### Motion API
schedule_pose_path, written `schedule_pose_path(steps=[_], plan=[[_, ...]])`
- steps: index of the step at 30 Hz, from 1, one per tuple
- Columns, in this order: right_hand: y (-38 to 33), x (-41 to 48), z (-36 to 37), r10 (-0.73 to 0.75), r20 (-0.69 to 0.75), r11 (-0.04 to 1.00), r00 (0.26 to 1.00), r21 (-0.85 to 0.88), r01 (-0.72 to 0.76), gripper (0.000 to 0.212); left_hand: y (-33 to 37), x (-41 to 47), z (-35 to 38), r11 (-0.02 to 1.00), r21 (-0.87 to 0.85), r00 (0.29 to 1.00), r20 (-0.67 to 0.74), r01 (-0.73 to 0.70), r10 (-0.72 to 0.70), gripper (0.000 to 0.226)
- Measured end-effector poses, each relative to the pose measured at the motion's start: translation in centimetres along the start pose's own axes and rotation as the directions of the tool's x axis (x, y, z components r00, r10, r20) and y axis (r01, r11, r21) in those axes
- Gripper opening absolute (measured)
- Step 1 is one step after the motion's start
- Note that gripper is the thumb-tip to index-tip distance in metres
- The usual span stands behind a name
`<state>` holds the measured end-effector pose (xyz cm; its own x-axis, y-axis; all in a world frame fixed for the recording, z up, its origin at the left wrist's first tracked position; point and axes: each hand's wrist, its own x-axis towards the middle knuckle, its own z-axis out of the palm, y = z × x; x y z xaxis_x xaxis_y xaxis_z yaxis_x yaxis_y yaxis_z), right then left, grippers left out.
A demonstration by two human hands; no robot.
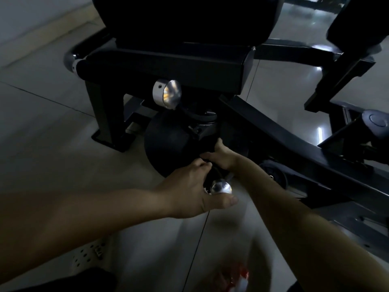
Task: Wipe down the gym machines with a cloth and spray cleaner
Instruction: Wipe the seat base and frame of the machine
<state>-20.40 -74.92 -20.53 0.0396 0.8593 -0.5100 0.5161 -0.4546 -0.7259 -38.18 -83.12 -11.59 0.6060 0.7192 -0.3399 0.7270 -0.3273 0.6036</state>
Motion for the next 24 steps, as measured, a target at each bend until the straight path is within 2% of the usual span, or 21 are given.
schedule_pose_path(steps=[2, 4, 6, 8, 10, 12, 14, 16, 18, 19, 21, 23, 24], plan=[[0.1, 0.0, -0.9, 0.033, 0.069, 0.998, 0.997, -0.058, -0.029, 0.080, 0.1, 0.0, 0.1, 1.000, -0.028, 1.000, -0.006, -0.003, 0.003, 0.121], [-0.7, 0.8, -0.9, 0.053, 0.029, 0.993, 0.998, -0.108, -0.049, 0.080, 0.2, 0.0, 0.1, 0.999, -0.039, 1.000, -0.014, -0.007, 0.007, 0.119], [-1.5, 1.8, -0.1, 0.015, -0.118, 0.976, 0.993, -0.213, -0.040, 0.065, 0.2, 0.0, 0.0, 0.999, -0.048, 1.000, -0.011, -0.014, 0.014, 0.118], [-1.9, 2.3, 0.4, -0.089, -0.295, 0.910, 0.951, -0.412, -0.043, 0.048, 0.2, 0.0, -0.1, 0.999, -0.041, 1.000, -0.003, -0.017, 0.017, 0.115], [-1.9, 1.7, 0.1, -0.162, -0.353, 0.827, 0.922, -0.558, -0.069, 0.044, 0.0, 0.1, -0.1, 0.999, -0.022, 1.000, -0.002, -0.025, 0.025, 0.113], [-1.8, 0.6, -0.7, -0.159, -0.300, 0.809, 0.941, -0.586, -0.050, 0.044, -0.2, 0.2, 0.0, 1.000, -0.011, 1.000, -0.010, -0.029, 0.029, 0.114], [-1.3, -0.8, -1.0, -0.064, -0.177, 0.877, 0.982, -0.479, -0.029, 0.044, -0.2, 0.2, 0.1, 1.000, -0.013, 1.000, -0.006, -0.013, 0.013, 0.118], [-0.6, -2.0, -1.2, 0.094, -0.017, 0.948, 0.995, -0.303, -0.095, 0.045, -0.1, 0.1, 0.3, 1.000, -0.021, 1.000, -0.005, -0.002, 0.001, 0.115], [-0.7, -2.7, -1.6, 0.243, 0.133, 0.956, 0.961, -0.202, -0.214, 0.044, 0.0, 0.0, 0.3, 1.000, -0.019, 1.000, -0.019, -0.010, 0.009, 0.102], [-1.0, -2.5, -1.7, 0.278, 0.158, 0.950, 0.948, -0.189, -0.247, 0.042, 0.0, 0.1, 0.3, 1.000, -0.008, 1.000, -0.018, -0.013, 0.013, 0.100], [-1.8, -1.5, -1.2, 0.231, 0.073, 0.937, 0.970, -0.283, -0.202, 0.040, -0.1, 0.1, 0.3, 1.000, 0.006, 1.000, -0.008, -0.015, 0.015, 0.106], [-2.4, -0.4, 0.0, 0.092, -0.145, 0.868, 0.985, -0.474, -0.151, 0.039, -0.2, 0.2, 0.3, 1.000, 0.009, 1.000, -0.011, -0.020, 0.020, 0.106], [-2.5, -0.2, 0.5, 0.016, -0.244, 0.835, 0.970, -0.531, -0.147, 0.041, -0.2, 0.1, 0.3, 1.000, 0.007, 1.000, -0.008, -0.022, 0.022, 0.104]])
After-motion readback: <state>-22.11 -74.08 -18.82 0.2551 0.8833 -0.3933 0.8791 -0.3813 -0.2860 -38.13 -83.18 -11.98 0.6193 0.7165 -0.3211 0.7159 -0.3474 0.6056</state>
